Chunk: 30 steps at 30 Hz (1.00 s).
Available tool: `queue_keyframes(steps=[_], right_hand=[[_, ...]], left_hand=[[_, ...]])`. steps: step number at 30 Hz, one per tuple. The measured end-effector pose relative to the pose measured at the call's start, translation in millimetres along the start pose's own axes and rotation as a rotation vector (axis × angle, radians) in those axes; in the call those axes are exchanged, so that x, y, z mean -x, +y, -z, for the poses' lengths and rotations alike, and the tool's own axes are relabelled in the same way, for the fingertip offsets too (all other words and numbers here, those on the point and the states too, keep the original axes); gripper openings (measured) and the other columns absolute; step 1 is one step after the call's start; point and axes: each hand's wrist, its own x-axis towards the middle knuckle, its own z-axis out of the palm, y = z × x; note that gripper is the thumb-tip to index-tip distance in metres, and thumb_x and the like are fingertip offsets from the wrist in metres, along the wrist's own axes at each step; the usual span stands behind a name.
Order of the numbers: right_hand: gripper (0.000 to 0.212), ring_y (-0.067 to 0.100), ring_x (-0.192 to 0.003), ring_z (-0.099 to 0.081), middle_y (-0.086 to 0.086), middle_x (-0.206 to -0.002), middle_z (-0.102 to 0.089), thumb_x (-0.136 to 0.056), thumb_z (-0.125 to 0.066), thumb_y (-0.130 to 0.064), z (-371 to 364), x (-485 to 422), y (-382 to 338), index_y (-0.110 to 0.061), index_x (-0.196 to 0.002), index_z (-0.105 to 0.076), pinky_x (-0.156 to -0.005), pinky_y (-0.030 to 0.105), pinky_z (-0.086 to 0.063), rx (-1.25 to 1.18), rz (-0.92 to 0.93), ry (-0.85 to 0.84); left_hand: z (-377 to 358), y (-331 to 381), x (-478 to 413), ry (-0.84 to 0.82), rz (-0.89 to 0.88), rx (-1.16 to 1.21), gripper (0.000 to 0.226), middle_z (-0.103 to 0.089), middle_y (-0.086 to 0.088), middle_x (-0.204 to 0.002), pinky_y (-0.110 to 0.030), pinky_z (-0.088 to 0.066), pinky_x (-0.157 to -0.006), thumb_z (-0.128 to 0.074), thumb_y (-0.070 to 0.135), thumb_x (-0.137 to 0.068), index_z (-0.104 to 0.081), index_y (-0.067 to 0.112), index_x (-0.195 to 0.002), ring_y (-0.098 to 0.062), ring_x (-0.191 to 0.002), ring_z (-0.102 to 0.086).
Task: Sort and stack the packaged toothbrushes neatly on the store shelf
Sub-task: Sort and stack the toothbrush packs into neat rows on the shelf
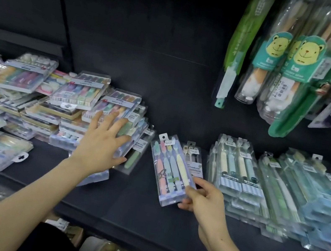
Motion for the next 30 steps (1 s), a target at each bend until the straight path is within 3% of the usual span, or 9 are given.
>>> queue_keyframes(steps=[3,6,11,14,18,22,24,26,30], right_hand=[[0.029,0.012,-0.05,-0.064,0.004,-0.066,-0.064,-0.093,-0.058,-0.006,5,6,7,-0.013,-0.121,-0.059,-0.069,0.039,-0.06,0.062,-0.014,0.03],[0.042,0.014,-0.049,-0.064,0.003,-0.071,-0.065,-0.094,-0.06,-0.012,1,11,12,-0.013,-0.134,-0.05,-0.059,0.032,-0.059,0.135,-0.036,-0.03],[0.059,0.015,-0.051,-0.063,0.001,-0.088,-0.068,-0.095,-0.059,-0.029,-17,10,17,-0.018,-0.147,-0.034,-0.051,0.03,-0.057,0.448,0.018,-0.181],[0.05,0.022,-0.073,-0.068,0.008,-0.092,-0.07,-0.097,-0.051,-0.039,-25,2,15,-0.013,-0.139,-0.045,-0.067,0.036,-0.057,0.752,0.134,-0.145],[0.035,0.02,-0.082,-0.065,0.003,-0.09,-0.068,-0.1,-0.042,-0.042,-36,-5,9,-0.013,-0.116,-0.056,-0.058,0.029,-0.044,1.165,0.363,-0.017],[0.031,0.024,-0.085,-0.063,0.003,-0.091,-0.068,-0.095,-0.052,-0.034,-57,-8,4,-0.014,-0.114,-0.065,-0.065,0.029,-0.042,1.042,0.625,0.09],[0.035,0.026,-0.105,-0.059,0.004,-0.11,-0.068,-0.095,-0.053,-0.032,-70,-19,5,-0.013,-0.122,-0.064,-0.087,0.033,-0.042,1.025,0.721,-0.019],[0.043,0.023,-0.131,-0.042,-0.001,-0.138,-0.054,-0.099,-0.044,-0.035,-84,-34,9,-0.017,-0.137,-0.051,-0.109,0.035,-0.022,1.099,0.741,-0.2],[0.05,0.021,-0.146,-0.015,-0.002,-0.156,-0.03,-0.102,-0.034,-0.037,-108,-59,21,-0.019,-0.149,-0.032,-0.116,0.044,0.005,1.251,0.727,-0.384]], left_hand=[[3,5,1,-0.011,0.038,0.018,0.055,-0.048,-0.019,-0.138,-0.064,-0.02,-0.109,-0.084,0.046,-0.062,-0.071,0.018,-0.107,-0.044,-0.136,-0.032],[6,17,4,0.076,0.022,0.104,0.046,-0.054,-0.024,-0.128,-0.063,-0.031,-0.105,-0.087,0.033,-0.061,-0.073,0.012,-0.1,-0.047,-0.128,-0.043],[4,44,25,0.341,0.064,0.289,0.017,-0.065,-0.018,-0.097,-0.043,-0.052,-0.068,-0.076,0.014,-0.072,-0.073,0.006,-0.086,-0.039,-0.083,-0.063],[-2,51,46,0.317,0.203,0.377,0.02,-0.065,-0.012,-0.082,-0.039,-0.051,-0.06,-0.082,0.003,-0.066,-0.073,0.002,-0.083,-0.034,-0.07,-0.063],[-6,39,71,0.368,0.367,0.342,0.019,-0.066,-0.018,-0.086,-0.044,-0.051,-0.064,-0.072,0.015,-0.074,-0.071,-0.001,-0.085,-0.039,-0.074,-0.062],[-13,27,93,0.24,0.591,0.381,0.068,-0.061,-0.028,-0.102,-0.053,-0.048,-0.076,-0.054,0.055,-0.074,-0.065,-0.006,-0.101,-0.046,-0.092,-0.058],[-20,25,97,0.098,0.702,0.49,0.08,-0.055,-0.028,-0.118,-0.053,-0.045,-0.084,-0.068,0.059,-0.072,-0.057,-0.003,-0.121,-0.046,-0.108,-0.052],[-24,24,92,-0.015,0.765,0.595,0.089,-0.044,-0.023,-0.135,-0.05,-0.044,-0.09,-0.079,0.051,-0.069,-0.044,0.004,-0.137,-0.04,-0.123,-0.043],[-27,23,83,-0.019,0.758,0.52,0.09,-0.044,-0.027,-0.134,-0.053,-0.045,-0.09,-0.084,0.047,-0.064,-0.047,0.002,-0.133,-0.044,-0.121,-0.044]])
